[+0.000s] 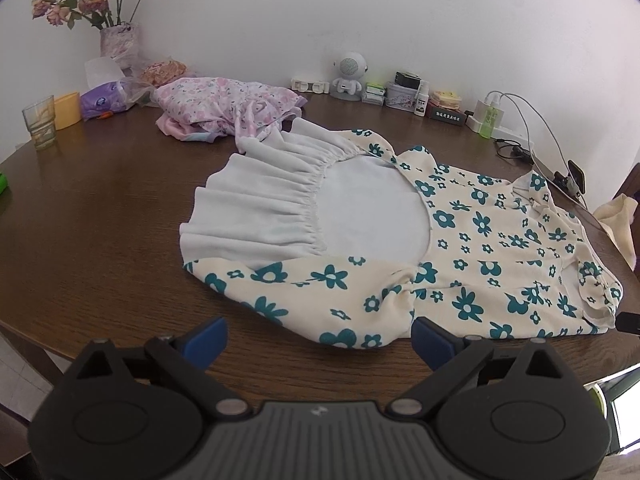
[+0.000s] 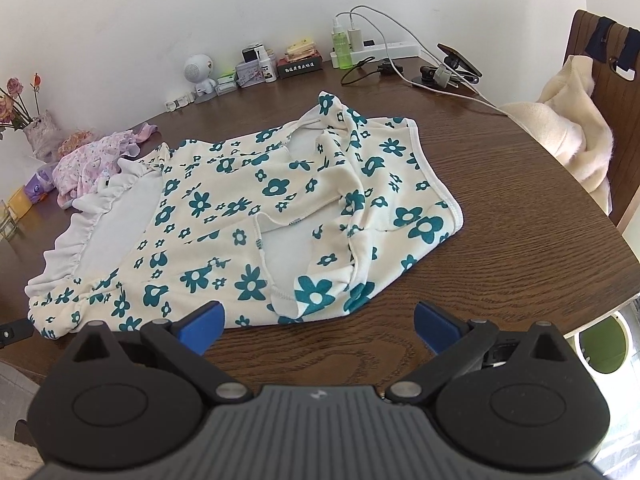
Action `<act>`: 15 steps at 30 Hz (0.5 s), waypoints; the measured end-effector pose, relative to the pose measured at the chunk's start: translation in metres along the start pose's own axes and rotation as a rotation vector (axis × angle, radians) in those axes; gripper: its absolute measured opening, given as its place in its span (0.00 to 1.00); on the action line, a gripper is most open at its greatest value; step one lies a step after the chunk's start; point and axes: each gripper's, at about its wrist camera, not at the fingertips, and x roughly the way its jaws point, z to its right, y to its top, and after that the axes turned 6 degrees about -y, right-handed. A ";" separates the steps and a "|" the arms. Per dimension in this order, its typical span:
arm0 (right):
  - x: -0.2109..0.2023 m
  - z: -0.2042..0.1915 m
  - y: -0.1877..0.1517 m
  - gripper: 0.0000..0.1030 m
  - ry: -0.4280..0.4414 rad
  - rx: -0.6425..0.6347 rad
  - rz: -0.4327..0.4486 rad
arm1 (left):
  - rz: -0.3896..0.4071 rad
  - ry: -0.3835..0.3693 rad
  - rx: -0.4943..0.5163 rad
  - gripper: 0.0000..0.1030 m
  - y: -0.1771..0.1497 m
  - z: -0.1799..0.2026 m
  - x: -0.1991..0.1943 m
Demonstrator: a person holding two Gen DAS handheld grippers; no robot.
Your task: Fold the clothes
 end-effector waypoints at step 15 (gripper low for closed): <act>0.006 -0.014 0.037 0.86 0.081 -0.822 -0.064 | -0.144 -0.076 0.581 0.80 0.009 0.025 0.016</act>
